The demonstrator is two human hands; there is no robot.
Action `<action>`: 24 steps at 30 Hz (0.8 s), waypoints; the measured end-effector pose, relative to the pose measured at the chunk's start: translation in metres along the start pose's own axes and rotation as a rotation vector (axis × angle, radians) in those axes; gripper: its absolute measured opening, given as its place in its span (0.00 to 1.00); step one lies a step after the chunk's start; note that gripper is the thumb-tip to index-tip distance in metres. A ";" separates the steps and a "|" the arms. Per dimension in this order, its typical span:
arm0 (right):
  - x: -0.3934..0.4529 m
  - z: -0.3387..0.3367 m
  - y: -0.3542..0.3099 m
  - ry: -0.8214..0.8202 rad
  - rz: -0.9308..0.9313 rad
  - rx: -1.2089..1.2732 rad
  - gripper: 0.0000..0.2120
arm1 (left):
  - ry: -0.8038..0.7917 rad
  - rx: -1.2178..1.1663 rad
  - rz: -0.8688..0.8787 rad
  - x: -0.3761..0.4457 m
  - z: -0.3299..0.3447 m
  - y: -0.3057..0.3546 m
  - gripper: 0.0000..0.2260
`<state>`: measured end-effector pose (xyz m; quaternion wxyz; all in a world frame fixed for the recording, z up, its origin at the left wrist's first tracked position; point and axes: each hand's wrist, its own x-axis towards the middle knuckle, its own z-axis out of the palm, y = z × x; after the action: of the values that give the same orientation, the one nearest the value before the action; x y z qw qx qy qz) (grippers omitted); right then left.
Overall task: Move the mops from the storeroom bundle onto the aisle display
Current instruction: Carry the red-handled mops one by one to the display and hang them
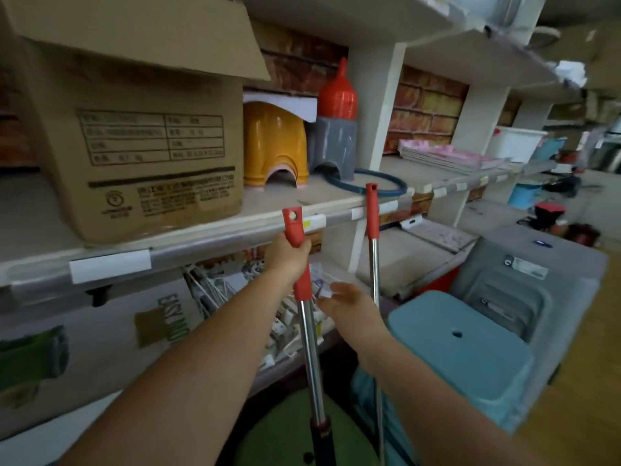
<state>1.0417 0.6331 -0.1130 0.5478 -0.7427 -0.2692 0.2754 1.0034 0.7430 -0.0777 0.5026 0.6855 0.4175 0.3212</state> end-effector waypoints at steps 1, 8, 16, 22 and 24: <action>0.000 0.000 -0.003 -0.003 -0.011 -0.009 0.24 | 0.012 0.027 0.006 -0.002 0.000 0.001 0.15; -0.026 -0.026 -0.015 -0.007 -0.095 -0.033 0.24 | -0.095 0.083 0.088 -0.041 0.001 0.019 0.15; -0.100 -0.090 -0.018 -0.099 -0.178 0.028 0.19 | -0.198 0.237 0.240 -0.140 0.017 0.065 0.17; -0.162 -0.144 0.001 -0.196 -0.273 -0.029 0.06 | -0.263 0.278 0.345 -0.232 0.036 0.090 0.16; -0.180 -0.155 0.009 -0.198 -0.267 -0.080 0.06 | -0.316 0.274 0.367 -0.258 0.041 0.094 0.15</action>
<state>1.0248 0.4017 -0.0626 0.5202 -0.6909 -0.4289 0.2607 0.9475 0.4805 -0.0051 0.3974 0.8529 0.2424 0.2363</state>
